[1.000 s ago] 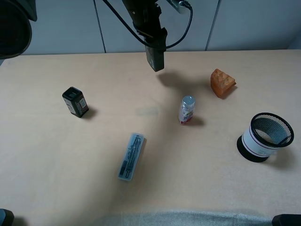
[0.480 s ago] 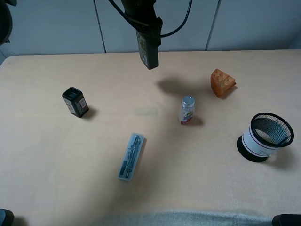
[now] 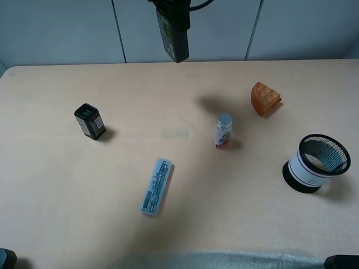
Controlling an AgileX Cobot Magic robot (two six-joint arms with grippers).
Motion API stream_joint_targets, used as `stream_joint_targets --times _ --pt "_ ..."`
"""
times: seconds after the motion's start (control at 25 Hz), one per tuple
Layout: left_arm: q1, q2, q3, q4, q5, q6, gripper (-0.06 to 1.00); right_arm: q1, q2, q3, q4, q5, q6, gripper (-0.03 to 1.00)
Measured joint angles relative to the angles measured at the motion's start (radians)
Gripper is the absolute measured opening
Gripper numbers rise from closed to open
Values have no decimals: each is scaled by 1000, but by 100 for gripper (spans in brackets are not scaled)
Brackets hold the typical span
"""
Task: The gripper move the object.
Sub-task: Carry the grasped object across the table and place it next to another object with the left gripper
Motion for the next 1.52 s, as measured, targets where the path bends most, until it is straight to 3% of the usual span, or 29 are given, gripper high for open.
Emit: stream_joint_targets --times 0.6,1.24,1.52 --pt "-1 -200 226 0 1 -76 65 0 0 0 0 0 0 69" --pt "-2 -412 627 25 -2 -88 65 0 0 0 0 0 0 69" --pt "-58 -472 751 61 -3 -111 65 0 0 0 0 0 0 69"
